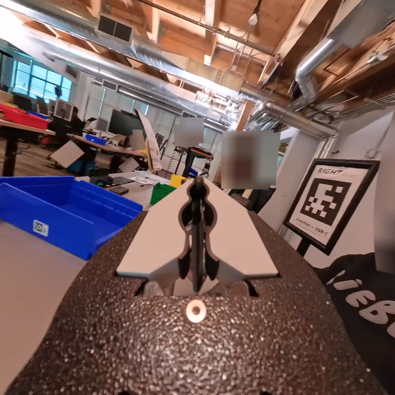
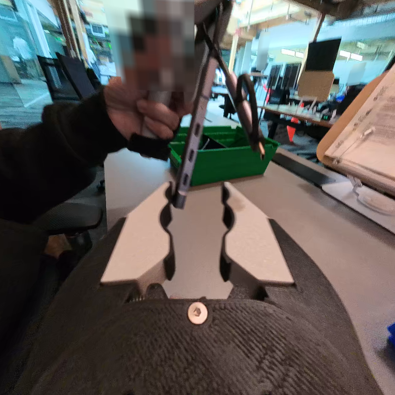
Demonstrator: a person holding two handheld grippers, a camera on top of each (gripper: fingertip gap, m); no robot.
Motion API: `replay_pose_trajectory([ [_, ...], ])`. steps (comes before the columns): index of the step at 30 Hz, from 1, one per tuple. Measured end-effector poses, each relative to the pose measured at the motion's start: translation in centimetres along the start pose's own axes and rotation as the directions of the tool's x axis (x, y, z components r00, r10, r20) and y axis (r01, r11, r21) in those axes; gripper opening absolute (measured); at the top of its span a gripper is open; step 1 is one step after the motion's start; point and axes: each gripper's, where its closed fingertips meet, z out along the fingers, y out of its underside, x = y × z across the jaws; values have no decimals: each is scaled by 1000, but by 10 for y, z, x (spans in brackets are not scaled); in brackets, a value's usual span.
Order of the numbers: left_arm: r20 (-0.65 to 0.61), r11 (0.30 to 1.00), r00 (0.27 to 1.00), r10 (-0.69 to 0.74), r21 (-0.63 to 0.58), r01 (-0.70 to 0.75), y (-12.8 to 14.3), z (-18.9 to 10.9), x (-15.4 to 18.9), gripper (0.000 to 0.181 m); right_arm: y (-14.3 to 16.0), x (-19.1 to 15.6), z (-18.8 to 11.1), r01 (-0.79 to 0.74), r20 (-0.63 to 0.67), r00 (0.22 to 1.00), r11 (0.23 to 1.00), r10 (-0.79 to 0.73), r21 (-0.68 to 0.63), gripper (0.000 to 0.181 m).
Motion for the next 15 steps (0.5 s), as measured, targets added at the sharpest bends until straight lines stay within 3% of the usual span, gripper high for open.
replay_pose_trajectory([
  [1, -8, 1000, 1000, -2, 10, 2, 4, 2, -1, 0, -6, -2, -1, 22, 14, 1000, 999, -23, 45, 20],
  [2, -5, 1000, 1000, 5, 24, -5, 6, 3, -4, 0, -13, -1, -4, 46, 10, 999, 995, -47, 87, 10],
  [5, -41, 998, 999, 16, 63, -14, 5, 1, -6, 1, -14, 20, -12, 138, -91, 987, 988, -132, 68, 7],
  [8, -11, 998, 997, 70, 2, -70, 18, 1, -13, 4, -9, 47, -27, 386, -228, 895, 922, -383, -33, 7],
  [11, 94, 986, 985, 147, -97, -138, 32, -5, -29, 35, 4, 74, -45, 622, -288, 676, 735, -678, -271, 7],
  [13, 169, 969, 960, 223, -144, -200, 32, -13, -37, 46, 23, 85, -55, 709, -177, 537, 555, -825, -434, 7],
  [15, 221, 925, 910, 350, -234, -299, 32, -21, -39, 44, 40, 96, -64, 725, -77, 458, 422, -886, -544, 7],
])
